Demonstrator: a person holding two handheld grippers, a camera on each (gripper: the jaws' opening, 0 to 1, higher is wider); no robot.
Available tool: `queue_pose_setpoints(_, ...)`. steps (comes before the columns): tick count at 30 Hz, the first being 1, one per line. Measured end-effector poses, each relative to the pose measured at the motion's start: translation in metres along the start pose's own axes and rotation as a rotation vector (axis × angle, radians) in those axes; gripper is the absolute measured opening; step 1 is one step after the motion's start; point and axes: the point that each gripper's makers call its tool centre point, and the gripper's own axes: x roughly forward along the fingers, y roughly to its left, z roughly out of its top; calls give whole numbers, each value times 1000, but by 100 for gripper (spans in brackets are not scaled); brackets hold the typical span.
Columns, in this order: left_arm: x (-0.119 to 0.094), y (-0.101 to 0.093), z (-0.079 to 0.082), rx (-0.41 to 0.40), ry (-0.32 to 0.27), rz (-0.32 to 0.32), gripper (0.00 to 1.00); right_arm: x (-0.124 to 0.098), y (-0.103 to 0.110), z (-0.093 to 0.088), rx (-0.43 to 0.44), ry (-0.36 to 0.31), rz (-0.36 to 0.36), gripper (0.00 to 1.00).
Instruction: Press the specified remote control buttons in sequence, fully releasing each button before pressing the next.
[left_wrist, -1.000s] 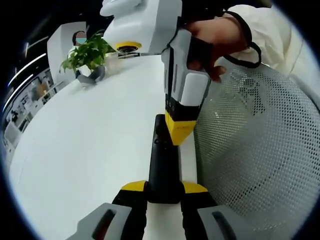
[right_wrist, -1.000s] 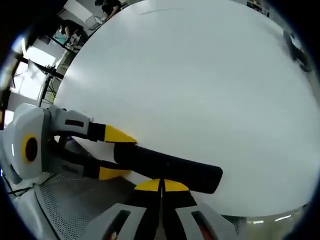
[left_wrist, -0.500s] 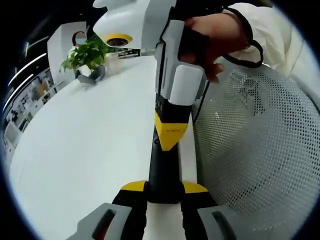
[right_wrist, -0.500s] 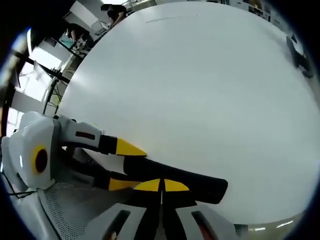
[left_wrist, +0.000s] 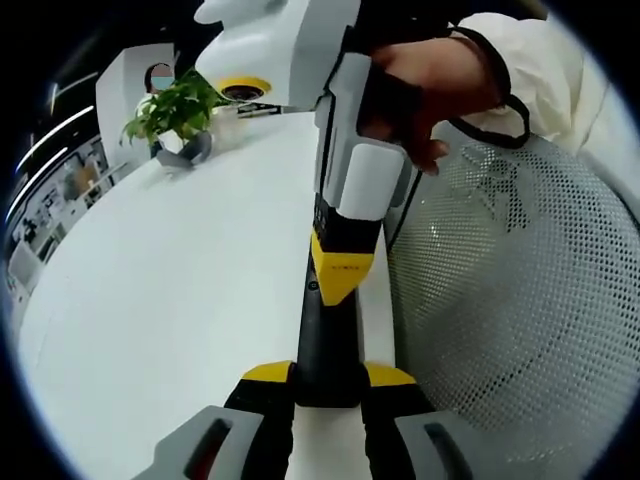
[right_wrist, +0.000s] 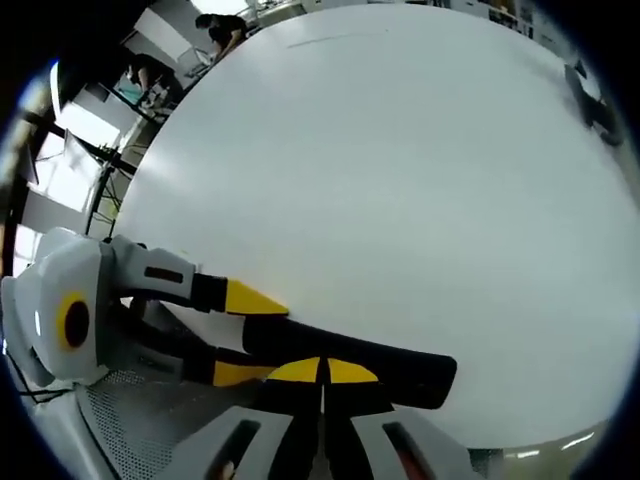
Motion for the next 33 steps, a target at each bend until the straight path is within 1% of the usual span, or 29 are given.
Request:
queue_pose_setpoints(5,0,0,0,-1,-2,1,25,0,0,1,27,-16,0,0)
queue_pose_setpoints(14,0,0,0,-5,-4,9,25,0,2,1,14,-33,-7,0)
queue_pose_setpoints(18,0,0,0,-7,-5,12,25,0,1,1,28,-43,-5,0)
queue_pose_setpoints(24,1,1,1,-8,-6,13,25,-1,4,3,42,-62,19,0)
queue_pose_setpoints(29,0,1,1,-9,-6,13,25,2,8,2,16,-51,22,0)
queue_pose_setpoints(33,0,1,1,-8,-6,13,25,0,15,6,19,-76,61,0)
